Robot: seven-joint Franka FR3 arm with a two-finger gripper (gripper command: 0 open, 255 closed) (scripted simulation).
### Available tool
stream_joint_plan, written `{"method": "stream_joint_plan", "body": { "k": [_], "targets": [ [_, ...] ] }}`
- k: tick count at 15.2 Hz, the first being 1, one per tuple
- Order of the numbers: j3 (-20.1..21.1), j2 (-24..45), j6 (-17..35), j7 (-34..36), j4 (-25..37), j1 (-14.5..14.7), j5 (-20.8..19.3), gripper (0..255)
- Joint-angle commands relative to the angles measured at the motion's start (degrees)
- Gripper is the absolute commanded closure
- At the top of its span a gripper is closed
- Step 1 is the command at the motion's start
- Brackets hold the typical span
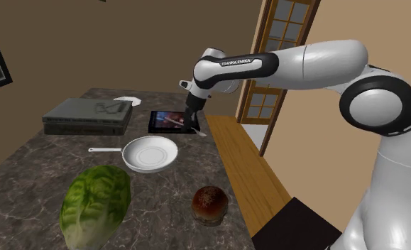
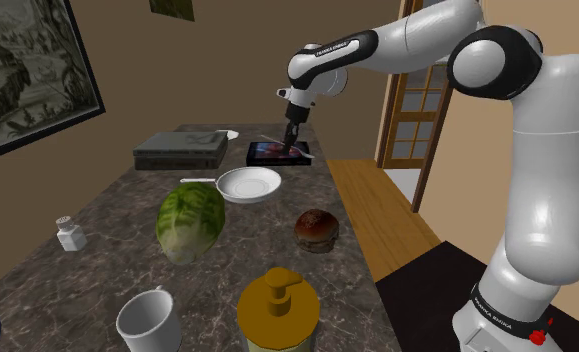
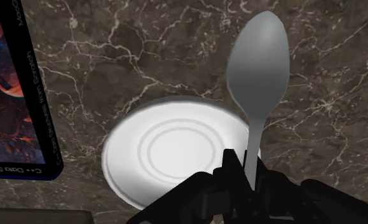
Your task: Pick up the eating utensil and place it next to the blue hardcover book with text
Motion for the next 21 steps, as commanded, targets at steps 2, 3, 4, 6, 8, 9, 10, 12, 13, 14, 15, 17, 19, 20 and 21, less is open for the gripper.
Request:
{"method": "stream_joint_plan", "body": {
  "k": [2,3,4,6,8,9,10,12,13,14,15,17,19,20,21],
  "targets": [
    [-0.73,4.17,-2.51,-2.11,5.94,-1.93,0.45,255],
    [-0.68,4.31,-1.84,-2.31,5.39,-1.94,0.54,255],
    [-0.65,4.47,-1.18,-2.52,4.86,-1.93,0.64,255],
    [-0.58,4.81,0.13,-2.94,3.85,-1.91,0.86,255],
    [-0.51,5.21,1.42,-3.37,2.90,-1.90,1.09,255],
    [-0.47,5.42,2.06,-3.58,2.44,-1.90,1.21,255],
    [-0.43,5.64,2.69,-3.79,2.01,-1.90,1.33,255],
    [-0.35,6.12,3.94,-4.23,1.18,-1.90,1.58,255],
    [-0.31,6.38,4.56,-4.45,0.79,-1.90,1.71,255],
    [-0.26,6.64,5.18,-4.66,0.42,-1.90,1.84,255],
    [-0.21,6.92,5.79,-4.88,0.05,-1.91,1.98,255],
    [-0.11,7.50,7.00,-5.33,-0.63,-1.93,2.26,255],
    [-0.01,8.12,8.19,-5.78,-1.25,-1.95,2.54,255],
    [0.05,8.44,8.78,-6.00,-1.54,-1.96,2.69,255],
    [0.11,8.77,9.36,-6.23,-1.82,-1.98,2.84,255]
  ]
}}
